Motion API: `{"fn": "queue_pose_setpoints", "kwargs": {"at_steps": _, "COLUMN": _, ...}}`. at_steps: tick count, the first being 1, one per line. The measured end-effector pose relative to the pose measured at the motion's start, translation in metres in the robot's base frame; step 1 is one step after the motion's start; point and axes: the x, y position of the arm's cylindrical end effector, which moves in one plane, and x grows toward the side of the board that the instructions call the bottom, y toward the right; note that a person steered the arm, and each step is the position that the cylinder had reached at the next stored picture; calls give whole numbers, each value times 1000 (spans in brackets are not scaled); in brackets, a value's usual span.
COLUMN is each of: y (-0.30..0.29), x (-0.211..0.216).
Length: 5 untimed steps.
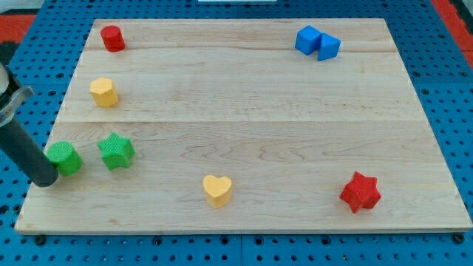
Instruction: Move the yellow heart below the yellow hexagon
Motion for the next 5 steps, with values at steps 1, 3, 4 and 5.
{"fn": "queue_pose_setpoints", "kwargs": {"at_steps": 1, "y": -30, "x": -1}}
{"fn": "queue_pose_setpoints", "kwargs": {"at_steps": 3, "y": 46, "x": -9}}
{"fn": "queue_pose_setpoints", "kwargs": {"at_steps": 4, "y": 80, "x": 10}}
{"fn": "queue_pose_setpoints", "kwargs": {"at_steps": 5, "y": 120, "x": 68}}
